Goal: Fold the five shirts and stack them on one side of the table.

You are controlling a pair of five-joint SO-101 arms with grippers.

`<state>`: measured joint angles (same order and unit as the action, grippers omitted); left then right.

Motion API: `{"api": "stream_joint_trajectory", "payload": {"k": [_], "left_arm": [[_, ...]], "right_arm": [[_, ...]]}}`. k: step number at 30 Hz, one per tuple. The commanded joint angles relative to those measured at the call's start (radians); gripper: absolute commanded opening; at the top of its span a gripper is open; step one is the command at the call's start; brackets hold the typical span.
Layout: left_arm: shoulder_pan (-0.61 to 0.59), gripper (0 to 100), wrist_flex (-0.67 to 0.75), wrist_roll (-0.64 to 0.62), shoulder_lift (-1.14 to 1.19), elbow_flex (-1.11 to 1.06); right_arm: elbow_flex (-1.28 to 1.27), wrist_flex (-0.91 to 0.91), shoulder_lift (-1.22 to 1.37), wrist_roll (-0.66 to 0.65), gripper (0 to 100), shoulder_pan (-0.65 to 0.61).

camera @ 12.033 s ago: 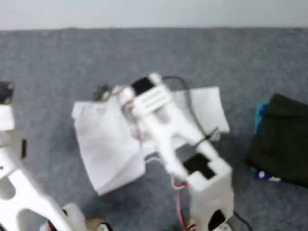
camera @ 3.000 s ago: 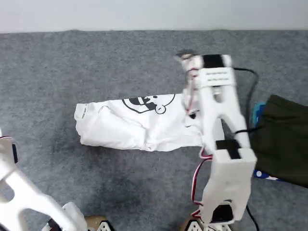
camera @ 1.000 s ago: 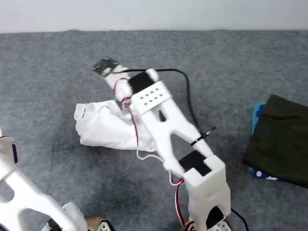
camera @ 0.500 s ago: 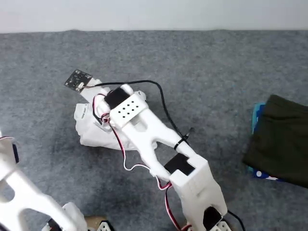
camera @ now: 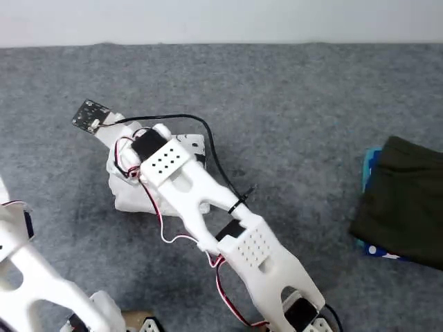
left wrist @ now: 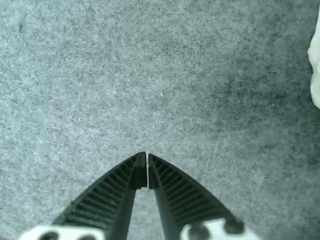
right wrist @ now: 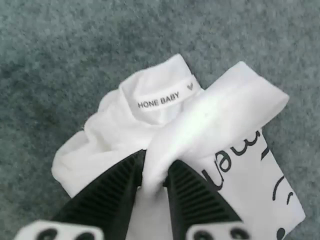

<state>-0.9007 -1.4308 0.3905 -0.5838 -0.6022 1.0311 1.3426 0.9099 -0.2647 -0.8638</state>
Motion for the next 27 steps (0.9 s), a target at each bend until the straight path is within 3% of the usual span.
{"api": "stream_joint_trajectory", "payload": {"k": [1, 7, 13, 15, 20, 27], "left_arm": [[-0.003, 1, 0.02, -0.008, -0.031, 0.012], [-0.003, 1, 0.02, -0.008, -0.031, 0.012], [-0.002, 1, 0.02, -0.008, -0.031, 0.008], [-0.002, 1, 0.02, -0.008, -0.031, 0.01], [-0.002, 1, 0.041, -0.008, -0.031, 0.012], [-0.002, 1, 0.041, -0.008, -0.031, 0.013]], "right_arm": [[0.163, 0.042, 0.028, -0.008, 7.9, -0.027], [0.308, 0.15, 0.076, -0.006, 23.8, -0.033], [0.43, 0.288, 0.074, -0.011, 24.0, -0.031], [0.454, 0.34, 0.076, -0.012, 20.6, -0.027], [0.456, 0.449, 0.087, -0.103, 0.1, 0.015], [0.305, 0.443, 0.102, -0.167, 1.0, 0.054]]}}
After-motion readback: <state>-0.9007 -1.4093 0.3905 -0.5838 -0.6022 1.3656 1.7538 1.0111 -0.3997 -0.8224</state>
